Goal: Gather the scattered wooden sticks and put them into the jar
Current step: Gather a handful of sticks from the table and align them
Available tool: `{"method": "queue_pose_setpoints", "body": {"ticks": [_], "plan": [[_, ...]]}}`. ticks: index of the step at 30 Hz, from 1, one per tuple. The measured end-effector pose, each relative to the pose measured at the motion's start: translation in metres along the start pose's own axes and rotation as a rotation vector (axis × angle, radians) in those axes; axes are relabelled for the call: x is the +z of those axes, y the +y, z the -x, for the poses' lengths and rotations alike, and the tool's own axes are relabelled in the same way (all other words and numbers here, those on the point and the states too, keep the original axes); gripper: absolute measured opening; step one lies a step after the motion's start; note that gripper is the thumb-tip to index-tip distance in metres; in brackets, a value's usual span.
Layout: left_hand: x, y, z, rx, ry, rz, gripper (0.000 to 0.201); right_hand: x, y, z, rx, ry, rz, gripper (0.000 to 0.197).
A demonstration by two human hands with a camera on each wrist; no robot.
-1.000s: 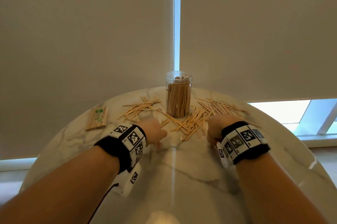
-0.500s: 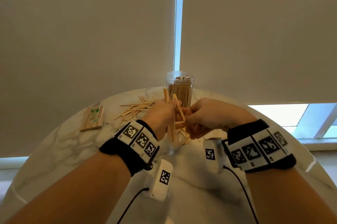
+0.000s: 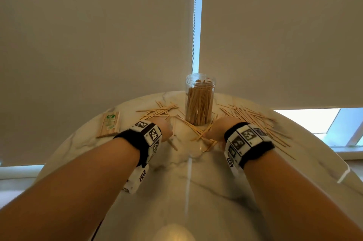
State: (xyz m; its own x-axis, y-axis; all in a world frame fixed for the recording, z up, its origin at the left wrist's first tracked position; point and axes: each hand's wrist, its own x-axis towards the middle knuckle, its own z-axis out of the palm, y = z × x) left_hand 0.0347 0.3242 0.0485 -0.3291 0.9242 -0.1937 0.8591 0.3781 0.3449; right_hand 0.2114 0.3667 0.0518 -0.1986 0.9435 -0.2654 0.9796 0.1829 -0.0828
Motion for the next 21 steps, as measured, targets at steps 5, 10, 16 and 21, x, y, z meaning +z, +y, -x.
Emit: {"method": "queue_pose_setpoints", "body": {"ticks": [5, 10, 16, 21], "plan": [[0.005, 0.004, -0.008, 0.031, -0.035, -0.127, 0.046, 0.011, -0.009, -0.023, -0.059, 0.068, 0.237, 0.050], [0.007, -0.001, -0.014, 0.072, -0.026, -0.331, 0.030, 0.009, -0.013, -0.029, -0.048, 0.036, 0.323, 0.042], [0.010, 0.000, -0.001, 0.086, -0.002, -0.348, 0.038, 0.005, -0.005, -0.021, -0.023, -0.030, 0.214, 0.025], [0.004, -0.012, 0.008, 0.041, -0.055, -0.156, 0.030, 0.007, -0.001, -0.006, 0.001, -0.021, 0.107, 0.019]]}}
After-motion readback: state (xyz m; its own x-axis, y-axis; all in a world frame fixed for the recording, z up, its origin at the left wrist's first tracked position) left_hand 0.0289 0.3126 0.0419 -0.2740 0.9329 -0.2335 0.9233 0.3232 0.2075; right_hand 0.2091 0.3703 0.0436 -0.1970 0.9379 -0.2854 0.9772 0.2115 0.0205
